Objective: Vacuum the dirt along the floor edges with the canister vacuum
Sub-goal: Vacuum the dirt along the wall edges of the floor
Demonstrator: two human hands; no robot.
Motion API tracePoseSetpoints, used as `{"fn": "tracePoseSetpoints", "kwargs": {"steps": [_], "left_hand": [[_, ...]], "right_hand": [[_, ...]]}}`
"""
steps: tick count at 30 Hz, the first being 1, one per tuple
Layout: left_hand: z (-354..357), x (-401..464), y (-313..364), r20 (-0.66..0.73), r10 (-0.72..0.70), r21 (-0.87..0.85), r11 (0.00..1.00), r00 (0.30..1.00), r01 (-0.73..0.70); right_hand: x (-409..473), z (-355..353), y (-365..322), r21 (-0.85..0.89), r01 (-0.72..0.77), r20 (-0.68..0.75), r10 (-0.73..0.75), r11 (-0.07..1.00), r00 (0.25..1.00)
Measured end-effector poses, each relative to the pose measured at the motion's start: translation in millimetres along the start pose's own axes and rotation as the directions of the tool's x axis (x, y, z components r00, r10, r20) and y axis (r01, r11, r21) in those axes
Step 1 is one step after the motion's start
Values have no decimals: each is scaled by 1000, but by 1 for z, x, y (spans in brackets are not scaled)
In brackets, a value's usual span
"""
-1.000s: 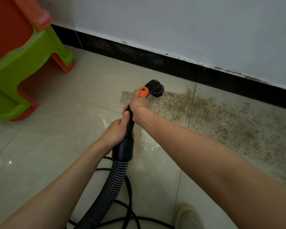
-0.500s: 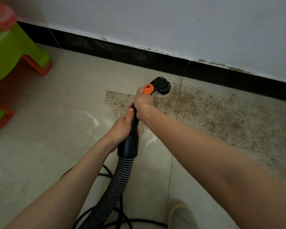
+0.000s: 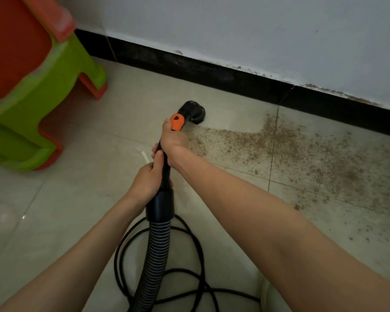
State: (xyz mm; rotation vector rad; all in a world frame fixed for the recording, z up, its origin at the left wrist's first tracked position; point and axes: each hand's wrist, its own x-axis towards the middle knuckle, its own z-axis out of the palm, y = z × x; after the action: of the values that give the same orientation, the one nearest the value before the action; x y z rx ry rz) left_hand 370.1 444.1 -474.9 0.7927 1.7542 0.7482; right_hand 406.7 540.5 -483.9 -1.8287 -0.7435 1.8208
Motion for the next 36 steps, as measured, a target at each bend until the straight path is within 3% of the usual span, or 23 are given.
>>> {"fn": "tracePoseSetpoints", "kwargs": {"steps": [5, 17, 26, 36], "left_hand": [[-24, -3, -17, -102, -21, -77, 997, 995, 13], [-50, -28, -35, -104, -64, -118, 992, 993, 51], [2, -36, -34, -26, -90, -276, 958, 996, 79], [58, -50, -29, -21, -27, -121, 992, 999, 24]], "right_hand": [[-8, 39, 3, -114, 18, 71, -10, 993, 997], [-45, 60, 22, -128, 12, 116, 3, 992, 993], [-39, 5, 35, -100, 73, 87, -64, 992, 994], [-36, -59, 44, -1, 43, 31, -43, 999, 999]]}}
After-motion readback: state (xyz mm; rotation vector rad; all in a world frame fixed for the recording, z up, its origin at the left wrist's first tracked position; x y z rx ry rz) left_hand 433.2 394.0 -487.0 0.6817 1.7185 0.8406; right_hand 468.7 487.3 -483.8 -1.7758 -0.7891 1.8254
